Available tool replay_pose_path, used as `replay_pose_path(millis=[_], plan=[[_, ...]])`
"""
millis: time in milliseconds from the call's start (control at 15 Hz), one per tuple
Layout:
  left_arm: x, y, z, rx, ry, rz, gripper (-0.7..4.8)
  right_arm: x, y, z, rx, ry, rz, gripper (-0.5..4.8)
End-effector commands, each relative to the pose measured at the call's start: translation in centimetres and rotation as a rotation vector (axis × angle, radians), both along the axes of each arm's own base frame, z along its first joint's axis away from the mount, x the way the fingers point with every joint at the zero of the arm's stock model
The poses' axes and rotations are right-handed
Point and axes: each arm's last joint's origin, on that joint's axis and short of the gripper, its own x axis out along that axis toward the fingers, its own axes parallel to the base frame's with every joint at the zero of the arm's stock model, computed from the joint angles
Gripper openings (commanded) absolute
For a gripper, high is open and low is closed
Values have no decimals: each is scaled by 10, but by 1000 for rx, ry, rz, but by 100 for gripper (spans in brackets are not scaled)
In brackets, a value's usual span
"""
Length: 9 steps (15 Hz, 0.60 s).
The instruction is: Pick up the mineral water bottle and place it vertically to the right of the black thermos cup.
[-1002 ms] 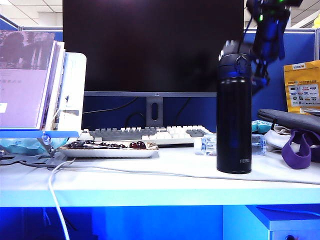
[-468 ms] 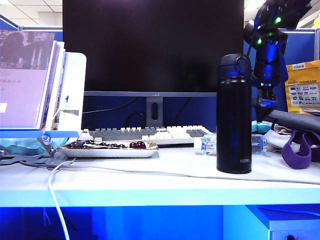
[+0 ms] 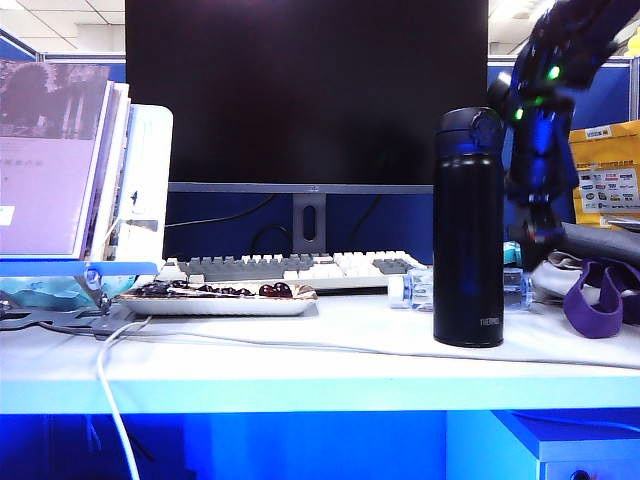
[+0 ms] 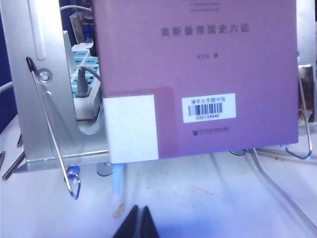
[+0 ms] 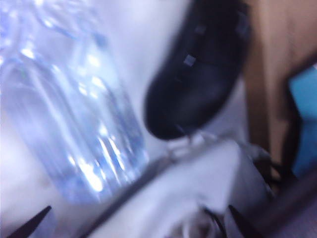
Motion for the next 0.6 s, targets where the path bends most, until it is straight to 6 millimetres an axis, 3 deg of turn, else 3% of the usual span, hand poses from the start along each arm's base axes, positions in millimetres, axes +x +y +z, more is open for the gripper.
replay_pose_path(millis=[67,601], plan=[[0,0,-1,-1,9,-2,-3,5,1,-10,-26,15,42,479],[0,0,-1,-1,9,-2,-3,10,7,-25,-27,33,82,479]])
